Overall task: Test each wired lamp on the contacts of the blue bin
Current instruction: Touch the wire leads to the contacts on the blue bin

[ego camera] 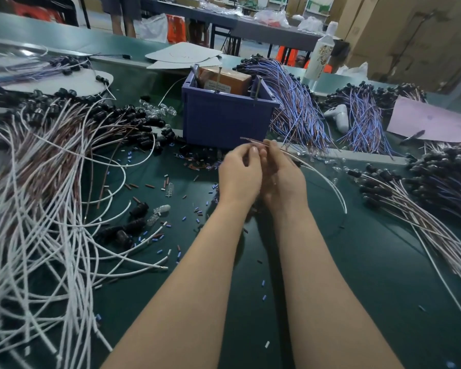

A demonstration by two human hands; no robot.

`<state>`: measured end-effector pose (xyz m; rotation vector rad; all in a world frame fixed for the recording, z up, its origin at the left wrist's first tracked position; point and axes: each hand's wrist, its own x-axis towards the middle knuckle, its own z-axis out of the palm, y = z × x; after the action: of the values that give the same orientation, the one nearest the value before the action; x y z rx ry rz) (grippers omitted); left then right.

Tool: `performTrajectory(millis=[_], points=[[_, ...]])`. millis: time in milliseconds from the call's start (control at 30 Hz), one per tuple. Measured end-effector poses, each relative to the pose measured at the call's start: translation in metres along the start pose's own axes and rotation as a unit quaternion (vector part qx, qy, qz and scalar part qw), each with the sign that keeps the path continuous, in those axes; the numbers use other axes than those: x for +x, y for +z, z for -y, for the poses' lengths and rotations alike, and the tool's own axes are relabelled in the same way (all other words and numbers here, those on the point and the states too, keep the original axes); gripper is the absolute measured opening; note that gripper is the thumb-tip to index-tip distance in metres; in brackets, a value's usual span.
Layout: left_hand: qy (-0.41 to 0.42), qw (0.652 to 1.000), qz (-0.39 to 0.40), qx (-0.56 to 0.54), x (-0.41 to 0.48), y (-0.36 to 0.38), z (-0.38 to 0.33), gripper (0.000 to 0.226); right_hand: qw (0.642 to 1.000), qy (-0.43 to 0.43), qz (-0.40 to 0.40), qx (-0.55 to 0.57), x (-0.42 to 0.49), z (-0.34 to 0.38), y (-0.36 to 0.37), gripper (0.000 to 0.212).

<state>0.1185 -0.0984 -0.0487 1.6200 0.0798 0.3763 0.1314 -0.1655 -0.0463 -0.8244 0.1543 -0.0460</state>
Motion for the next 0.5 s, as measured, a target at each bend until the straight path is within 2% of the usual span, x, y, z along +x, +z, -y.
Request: performTrajectory(millis=[100,300,367,433,500], points=[[-0.035,0.991,0.034,-0.125,0.000,0.005,0.003,0.020,0.998,0.006,0.010,-0.067,-0.005,-0.001,0.004,0.017],[-0.124,0.957,-0.037,-0.260,0.008,0.000,0.012,0.024,0.973,-0.066,-0.023,-0.219,-0.012,-0.013,0.019,0.022],[-0.138,0.947,-0.061,-0.284,0.009,-0.002,0.010,0.024,0.935,-0.117,-0.030,-0.334,-0.012,-0.018,0.020,0.029],[-0.147,0.932,-0.089,-0.318,0.011,-0.005,0.008,0.024,0.860,-0.185,-0.027,-0.476,-0.014,-0.023,0.020,0.036],[-0.153,0.921,-0.114,-0.340,0.013,-0.012,0.005,0.025,0.795,-0.249,-0.012,-0.553,-0.018,-0.026,0.021,0.039]])
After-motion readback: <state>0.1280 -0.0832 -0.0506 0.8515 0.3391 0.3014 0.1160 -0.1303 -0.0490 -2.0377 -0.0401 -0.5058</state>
